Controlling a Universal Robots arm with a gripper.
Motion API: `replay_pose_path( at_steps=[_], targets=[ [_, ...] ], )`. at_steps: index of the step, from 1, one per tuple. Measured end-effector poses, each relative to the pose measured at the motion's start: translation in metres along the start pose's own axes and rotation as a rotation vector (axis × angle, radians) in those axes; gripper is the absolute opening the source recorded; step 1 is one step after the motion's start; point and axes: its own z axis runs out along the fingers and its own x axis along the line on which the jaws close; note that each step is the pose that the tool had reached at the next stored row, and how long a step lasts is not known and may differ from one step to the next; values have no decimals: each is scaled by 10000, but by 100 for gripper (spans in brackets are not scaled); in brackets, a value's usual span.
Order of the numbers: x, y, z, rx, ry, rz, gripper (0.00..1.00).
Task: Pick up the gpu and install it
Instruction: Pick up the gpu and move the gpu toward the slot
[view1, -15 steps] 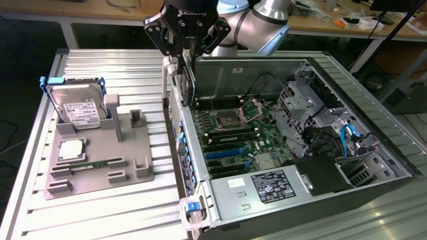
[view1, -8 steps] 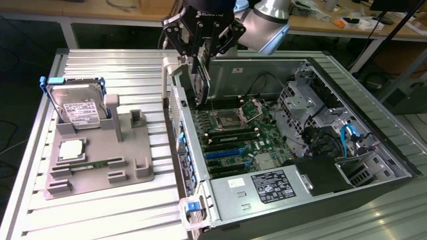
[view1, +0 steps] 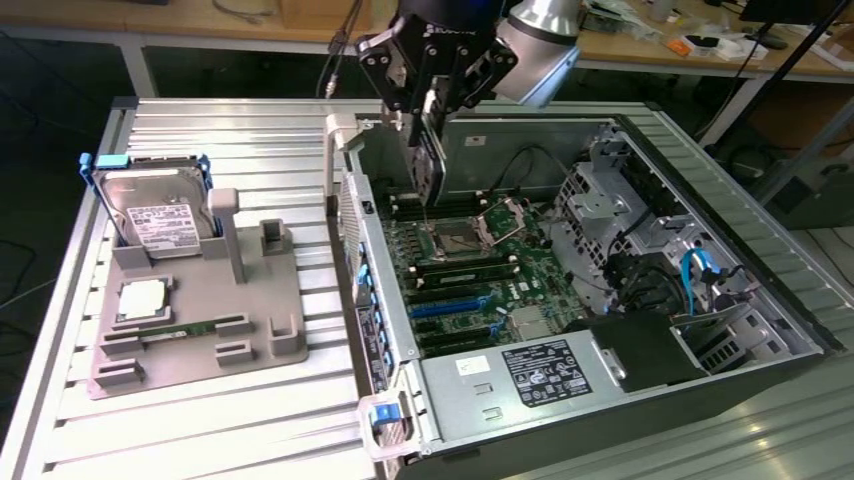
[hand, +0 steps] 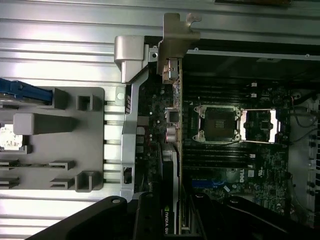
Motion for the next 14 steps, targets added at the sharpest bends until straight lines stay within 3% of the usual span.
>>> replay_pose_path(
  at_steps=[14],
  targets=[
    [-356, -15, 12, -62, -3, 1, 27]
  ],
)
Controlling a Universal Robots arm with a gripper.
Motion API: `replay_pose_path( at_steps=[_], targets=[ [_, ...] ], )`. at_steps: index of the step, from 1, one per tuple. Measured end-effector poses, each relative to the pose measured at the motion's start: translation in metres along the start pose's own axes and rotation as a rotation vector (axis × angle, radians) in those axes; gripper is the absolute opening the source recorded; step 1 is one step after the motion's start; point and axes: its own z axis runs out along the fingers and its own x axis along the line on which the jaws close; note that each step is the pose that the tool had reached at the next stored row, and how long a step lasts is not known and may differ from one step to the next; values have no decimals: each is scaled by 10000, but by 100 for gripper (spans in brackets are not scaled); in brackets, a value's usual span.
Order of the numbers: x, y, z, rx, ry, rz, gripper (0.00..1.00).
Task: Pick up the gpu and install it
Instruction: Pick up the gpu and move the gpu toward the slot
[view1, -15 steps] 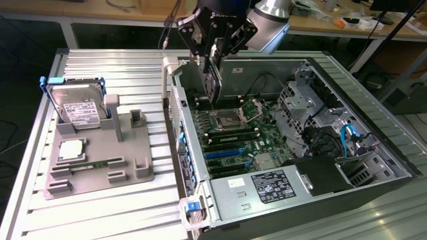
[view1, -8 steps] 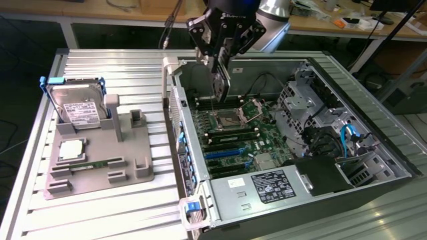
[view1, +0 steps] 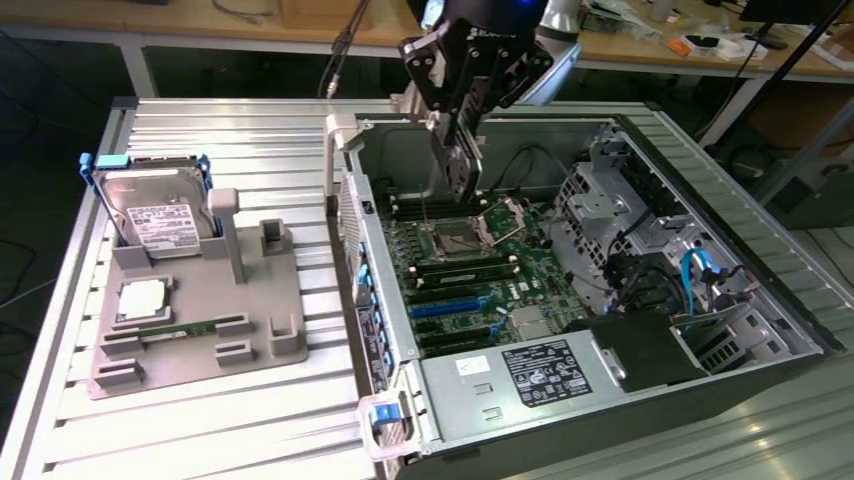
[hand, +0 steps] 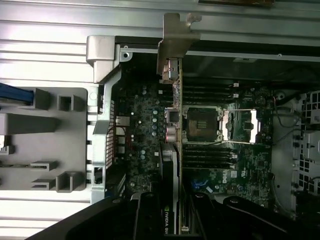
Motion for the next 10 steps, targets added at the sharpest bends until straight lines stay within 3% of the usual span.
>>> replay_pose_path(
  at_steps=[8, 10],
  targets=[
    [-220, -10, 7, -29, -1, 2, 27],
    [-316, -14, 11, -38, -2, 1, 27]
  ],
)
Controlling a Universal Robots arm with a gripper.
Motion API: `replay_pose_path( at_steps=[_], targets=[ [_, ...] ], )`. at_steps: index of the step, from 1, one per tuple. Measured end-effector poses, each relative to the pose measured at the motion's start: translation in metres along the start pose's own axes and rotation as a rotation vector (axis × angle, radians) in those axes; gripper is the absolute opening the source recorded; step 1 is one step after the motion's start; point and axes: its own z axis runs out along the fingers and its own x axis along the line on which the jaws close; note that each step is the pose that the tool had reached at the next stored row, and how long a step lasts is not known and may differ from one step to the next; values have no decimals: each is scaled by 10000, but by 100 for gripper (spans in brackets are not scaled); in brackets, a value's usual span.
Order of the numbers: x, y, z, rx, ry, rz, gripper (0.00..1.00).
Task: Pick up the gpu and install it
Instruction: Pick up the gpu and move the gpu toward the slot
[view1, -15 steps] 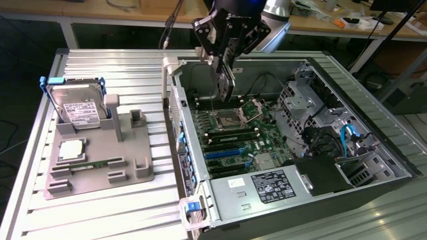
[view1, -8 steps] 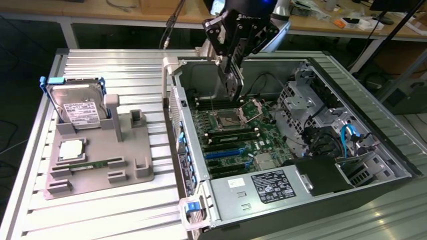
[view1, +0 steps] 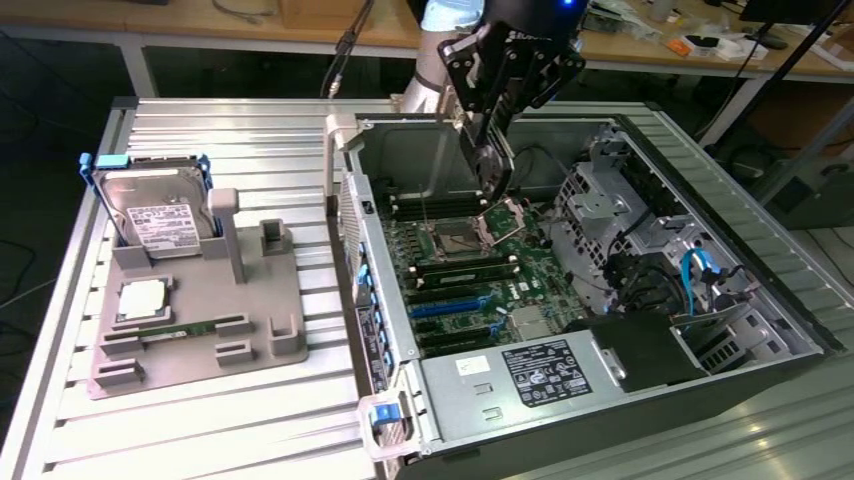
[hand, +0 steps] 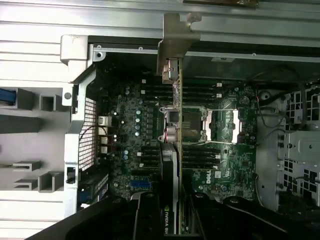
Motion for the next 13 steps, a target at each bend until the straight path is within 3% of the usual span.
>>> replay_pose_path(
  at_steps=[8, 13],
  targets=[
    [-197, -9, 7, -19, -1, 1, 27],
    [-211, -9, 7, -23, -1, 2, 27]
  ],
)
